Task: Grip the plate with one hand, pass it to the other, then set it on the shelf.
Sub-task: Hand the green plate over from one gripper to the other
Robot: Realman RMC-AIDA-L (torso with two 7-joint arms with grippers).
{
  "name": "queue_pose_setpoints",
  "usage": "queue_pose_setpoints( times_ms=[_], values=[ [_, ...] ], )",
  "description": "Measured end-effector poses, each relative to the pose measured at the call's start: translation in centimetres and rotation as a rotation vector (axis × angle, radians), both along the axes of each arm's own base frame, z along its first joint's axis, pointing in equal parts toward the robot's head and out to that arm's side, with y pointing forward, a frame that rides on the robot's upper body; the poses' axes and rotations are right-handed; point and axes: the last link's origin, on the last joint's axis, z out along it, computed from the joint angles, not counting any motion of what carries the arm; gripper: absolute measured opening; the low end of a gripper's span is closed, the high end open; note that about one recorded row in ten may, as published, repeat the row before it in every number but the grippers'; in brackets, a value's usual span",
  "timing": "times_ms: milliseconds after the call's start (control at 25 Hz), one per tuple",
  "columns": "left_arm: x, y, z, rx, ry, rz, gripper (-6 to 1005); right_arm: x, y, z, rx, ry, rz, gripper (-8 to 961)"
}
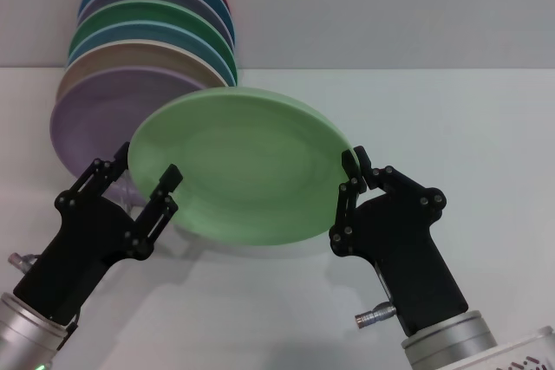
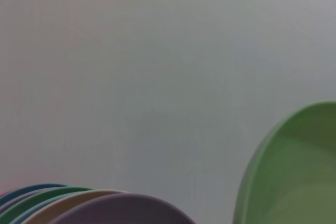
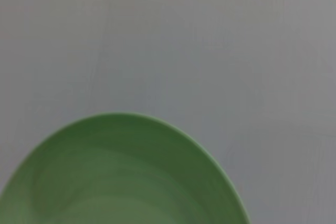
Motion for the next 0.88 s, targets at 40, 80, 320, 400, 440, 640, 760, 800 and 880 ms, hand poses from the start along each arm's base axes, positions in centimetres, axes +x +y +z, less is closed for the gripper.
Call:
queue_pose_setpoints(
  times_ms=[40, 80, 320, 400, 440, 640, 760, 800, 880],
  values=[
    [0.0, 0.0, 0.0, 0.0, 0.0, 0.0, 812, 0.0, 0.0, 0.0, 0.0, 0.0, 0.0, 20],
    [-0.01, 0.03, 0.03, 0.001, 0.0, 0.001, 812, 0.0, 0.0, 0.0, 0.0, 0.0, 0.0, 20],
    [-0.02, 0.07, 0.08, 0.005, -0.001, 0.002, 433, 0.01, 0.0, 0.0, 0.0, 0.0, -0.001, 19],
    [-0.02, 0.07, 0.08, 0.005, -0.001, 0.002, 364, 0.01, 0.0, 0.0, 0.0, 0.0, -0.001, 19],
    [-0.02, 0.06, 0.08, 0.005, -0.001, 0.002, 329, 0.01, 0.0, 0.0, 0.0, 0.0, -0.001, 19],
    [0.1, 0.12, 0.12, 0.007, -0.002, -0.004, 237, 0.01, 0.0, 0.0, 0.0, 0.0, -0.001, 19],
    [0.15, 0.17, 0.12, 0.007, -0.002, -0.007, 239, -0.01, 0.0, 0.01, 0.001, -0.001, -0.001, 20],
    [0.18, 0.22, 0.11, 0.007, -0.002, -0.008, 240, -0.01, 0.0, 0.01, 0.001, -0.001, -0.001, 20],
    [0.19, 0.25, 0.11, 0.007, -0.002, -0.008, 237, -0.01, 0.0, 0.01, 0.002, -0.004, 0.0, 20]
  ],
)
